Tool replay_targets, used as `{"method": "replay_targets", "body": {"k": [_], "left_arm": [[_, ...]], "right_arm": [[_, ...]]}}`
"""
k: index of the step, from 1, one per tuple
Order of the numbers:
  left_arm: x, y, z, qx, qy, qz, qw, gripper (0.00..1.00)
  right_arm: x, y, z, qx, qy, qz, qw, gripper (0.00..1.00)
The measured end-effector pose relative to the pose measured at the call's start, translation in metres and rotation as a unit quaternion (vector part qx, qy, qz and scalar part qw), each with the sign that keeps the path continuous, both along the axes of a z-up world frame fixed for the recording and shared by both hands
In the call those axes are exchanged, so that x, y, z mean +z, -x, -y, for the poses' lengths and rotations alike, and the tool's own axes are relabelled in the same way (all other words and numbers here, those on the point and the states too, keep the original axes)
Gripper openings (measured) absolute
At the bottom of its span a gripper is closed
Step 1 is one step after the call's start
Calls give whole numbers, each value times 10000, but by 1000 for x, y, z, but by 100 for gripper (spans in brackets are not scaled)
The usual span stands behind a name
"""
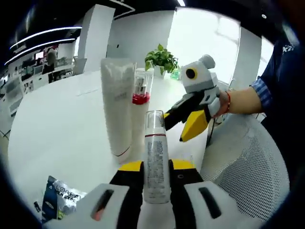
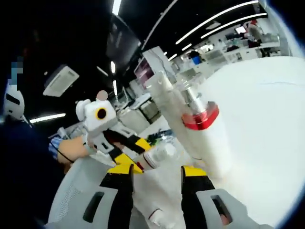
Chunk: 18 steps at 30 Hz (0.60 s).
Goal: Arrange the skincare products in the storage area until every visible bottle or jar stands upright without overlapping.
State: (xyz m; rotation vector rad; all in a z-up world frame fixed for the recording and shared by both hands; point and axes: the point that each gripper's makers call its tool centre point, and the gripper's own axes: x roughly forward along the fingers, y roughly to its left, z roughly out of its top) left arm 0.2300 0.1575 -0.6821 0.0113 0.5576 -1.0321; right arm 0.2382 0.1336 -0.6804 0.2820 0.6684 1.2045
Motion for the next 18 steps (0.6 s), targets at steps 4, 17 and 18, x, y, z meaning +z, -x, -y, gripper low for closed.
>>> {"method": "replay_targets", "body": {"k": [4, 17, 18], "left_arm": [[-3, 8, 7, -260, -44, 23, 9996, 20], [-30, -1, 2, -72, -812, 98, 9966, 22], [-31, -4, -1, 4, -883, 133, 9960, 22]], "right_arm": [[19, -1, -10, -180, -670, -304, 9971, 25], [15, -3, -25, -441, 840, 1308, 9869, 17], [16, -8, -25, -529, 1020, 1580, 9807, 17]]}}
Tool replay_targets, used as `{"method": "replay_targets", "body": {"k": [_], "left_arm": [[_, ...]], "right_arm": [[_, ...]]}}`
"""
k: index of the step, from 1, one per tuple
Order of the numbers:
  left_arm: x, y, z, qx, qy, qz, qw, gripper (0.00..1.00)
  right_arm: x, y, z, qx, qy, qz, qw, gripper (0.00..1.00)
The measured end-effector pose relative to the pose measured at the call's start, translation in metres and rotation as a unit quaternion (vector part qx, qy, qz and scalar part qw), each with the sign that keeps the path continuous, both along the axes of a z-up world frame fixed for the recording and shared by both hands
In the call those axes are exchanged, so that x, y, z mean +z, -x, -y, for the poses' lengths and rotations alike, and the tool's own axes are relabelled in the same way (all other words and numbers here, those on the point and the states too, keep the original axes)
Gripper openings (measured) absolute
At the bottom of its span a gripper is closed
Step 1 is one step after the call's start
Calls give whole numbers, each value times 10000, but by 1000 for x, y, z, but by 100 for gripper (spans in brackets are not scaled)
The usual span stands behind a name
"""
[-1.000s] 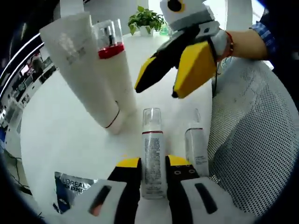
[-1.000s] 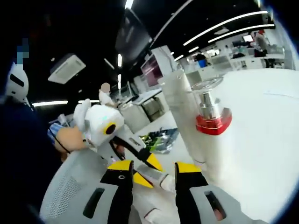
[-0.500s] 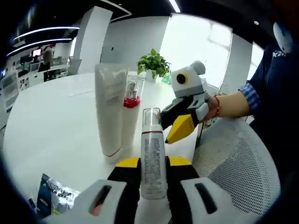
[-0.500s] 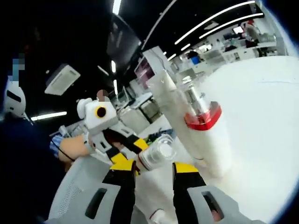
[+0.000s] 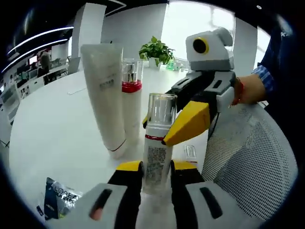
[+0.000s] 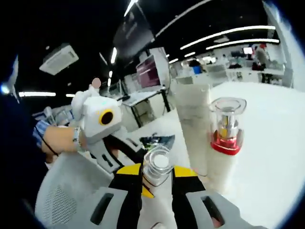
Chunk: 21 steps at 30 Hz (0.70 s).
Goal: Arrange the skincare products in the storage area until every visible bottle or jar stands upright without overlapping.
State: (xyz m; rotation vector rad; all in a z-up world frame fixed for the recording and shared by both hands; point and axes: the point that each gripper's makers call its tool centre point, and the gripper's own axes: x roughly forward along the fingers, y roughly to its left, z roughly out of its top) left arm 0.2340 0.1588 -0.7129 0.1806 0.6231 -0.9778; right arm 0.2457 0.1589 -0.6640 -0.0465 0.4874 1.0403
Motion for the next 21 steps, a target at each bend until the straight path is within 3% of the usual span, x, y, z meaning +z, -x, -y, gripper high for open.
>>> {"method": "replay_targets", "body": {"k": [2, 4, 5, 9, 10, 13, 21], "left_arm": [[-1, -5, -5, 136, -78, 83, 9998, 22], [-3, -7, -8, 201, -132, 68, 9997, 21], [-4, -7, -10, 228, -151, 68, 9996, 20], [-5, -10, -11, 284, -254, 155, 9992, 18], [-5, -10, -10, 287, -274, 163, 9991, 18], [-10, -10, -10, 257, -422, 187, 9986, 16], [-16, -13, -7, 238, -732, 297, 9966, 14]], "right_arm": [[-5, -5, 3, -107, 446, 270, 9986, 17], [-10, -15, 8, -271, 1041, 784, 9911, 18], [-13, -17, 7, -259, 1166, 949, 9883, 18], [-28, -14, 2, -220, 1257, 614, 9899, 18], [-23, -16, 2, -304, 1147, 744, 9901, 19], [-24, -22, 4, -328, 1410, 1018, 9842, 19], [-23, -25, -1, -318, 1638, 1219, 9784, 19]]}}
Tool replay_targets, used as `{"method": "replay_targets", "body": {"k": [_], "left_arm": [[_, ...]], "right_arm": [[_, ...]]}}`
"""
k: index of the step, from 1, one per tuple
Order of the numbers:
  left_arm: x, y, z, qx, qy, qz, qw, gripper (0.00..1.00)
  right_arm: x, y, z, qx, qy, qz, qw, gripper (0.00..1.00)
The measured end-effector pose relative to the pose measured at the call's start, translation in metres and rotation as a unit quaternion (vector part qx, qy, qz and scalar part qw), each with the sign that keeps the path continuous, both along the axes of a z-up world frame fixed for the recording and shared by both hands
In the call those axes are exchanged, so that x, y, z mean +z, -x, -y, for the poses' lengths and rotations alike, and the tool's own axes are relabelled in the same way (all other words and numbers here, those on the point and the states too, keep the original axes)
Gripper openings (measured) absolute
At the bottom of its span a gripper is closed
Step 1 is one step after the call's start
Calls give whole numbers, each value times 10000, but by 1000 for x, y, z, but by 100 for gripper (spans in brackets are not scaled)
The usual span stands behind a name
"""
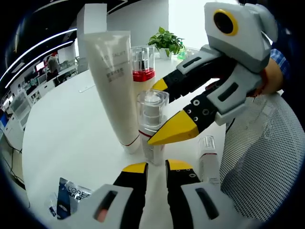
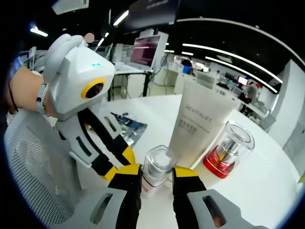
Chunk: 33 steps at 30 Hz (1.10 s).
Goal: Arrange the skincare products in the storage area until every visible bottle or jar stands upright without overlapping.
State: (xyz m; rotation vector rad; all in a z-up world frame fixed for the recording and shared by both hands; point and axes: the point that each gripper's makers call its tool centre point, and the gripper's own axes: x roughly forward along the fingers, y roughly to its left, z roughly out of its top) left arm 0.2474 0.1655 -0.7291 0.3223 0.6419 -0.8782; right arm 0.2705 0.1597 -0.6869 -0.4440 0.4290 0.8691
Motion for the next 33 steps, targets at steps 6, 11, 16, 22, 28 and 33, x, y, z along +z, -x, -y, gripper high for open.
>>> {"method": "replay_targets", "body": {"k": [6, 11, 16, 22, 28, 33], "left_arm": [[0, -2, -1, 12, -63, 64, 10000, 14], [0, -4, -2, 52, -94, 96, 9999, 13], [1, -6, -2, 92, -160, 126, 9998, 13], [14, -17, 9, 428, -133, -25, 9990, 15], [3, -11, 0, 361, -880, -223, 9952, 17], [5, -20, 2, 975, -510, -454, 9929, 15]], "right_arm": [[1, -1, 1, -29, -105, -93, 9999, 24], [5, 1, 8, 4, -187, -144, 9997, 29], [-5, 8, 20, 13, -77, -301, 9995, 27], [-19, 10, 21, 18, 80, -346, 9994, 16], [-25, 8, 22, 67, 192, -302, 9993, 11], [-24, 5, 21, 18, 183, -246, 9995, 9]]}}
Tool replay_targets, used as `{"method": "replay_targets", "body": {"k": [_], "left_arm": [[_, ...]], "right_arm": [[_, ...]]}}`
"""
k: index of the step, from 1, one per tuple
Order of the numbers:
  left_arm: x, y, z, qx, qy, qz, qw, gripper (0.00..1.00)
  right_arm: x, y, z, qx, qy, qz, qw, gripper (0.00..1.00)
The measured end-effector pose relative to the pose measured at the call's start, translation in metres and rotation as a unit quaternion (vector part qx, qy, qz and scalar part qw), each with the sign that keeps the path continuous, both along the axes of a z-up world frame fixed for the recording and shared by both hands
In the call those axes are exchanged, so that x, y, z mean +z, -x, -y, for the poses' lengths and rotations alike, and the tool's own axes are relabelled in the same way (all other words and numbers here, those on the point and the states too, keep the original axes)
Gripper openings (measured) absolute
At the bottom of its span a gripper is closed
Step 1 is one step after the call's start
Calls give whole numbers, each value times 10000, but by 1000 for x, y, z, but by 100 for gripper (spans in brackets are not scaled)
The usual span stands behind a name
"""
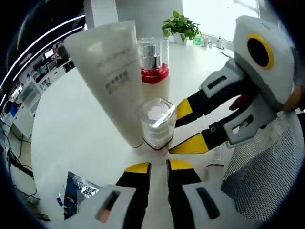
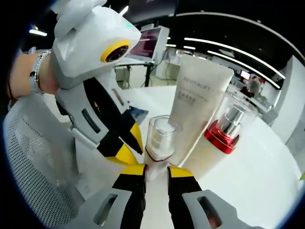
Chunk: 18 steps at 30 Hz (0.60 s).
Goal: Arrange the skincare products in the storage area until every visible bottle or jar stands upright without overlapping.
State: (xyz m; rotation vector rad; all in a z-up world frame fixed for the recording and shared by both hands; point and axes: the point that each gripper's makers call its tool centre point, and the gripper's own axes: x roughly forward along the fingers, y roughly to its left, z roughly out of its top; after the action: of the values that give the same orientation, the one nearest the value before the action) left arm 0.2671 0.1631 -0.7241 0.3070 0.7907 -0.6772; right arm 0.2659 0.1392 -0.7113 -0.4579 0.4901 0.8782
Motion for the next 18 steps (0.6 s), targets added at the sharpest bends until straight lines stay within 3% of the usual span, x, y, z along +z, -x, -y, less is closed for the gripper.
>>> {"method": "replay_targets", "body": {"k": [4, 9, 12, 17, 18], "left_arm": [[1, -5, -3, -36, -33, 298, 9995, 15], [3, 2, -7, -82, 128, 276, 9995, 17], [10, 15, -4, -433, 259, 277, 9983, 23], [16, 45, 22, -953, 769, -80, 9924, 30], [14, 53, 29, -1095, 715, -138, 9913, 31]], "right_arm": [[-1, -3, 1, -3, 64, 66, 10000, 7], [6, -3, 5, 16, -33, 54, 10000, 9], [21, -7, 19, -29, -289, 24, 9996, 11], [34, -7, 39, -66, -658, -287, 9974, 12], [34, -6, 43, -41, -671, -281, 9973, 12]]}}
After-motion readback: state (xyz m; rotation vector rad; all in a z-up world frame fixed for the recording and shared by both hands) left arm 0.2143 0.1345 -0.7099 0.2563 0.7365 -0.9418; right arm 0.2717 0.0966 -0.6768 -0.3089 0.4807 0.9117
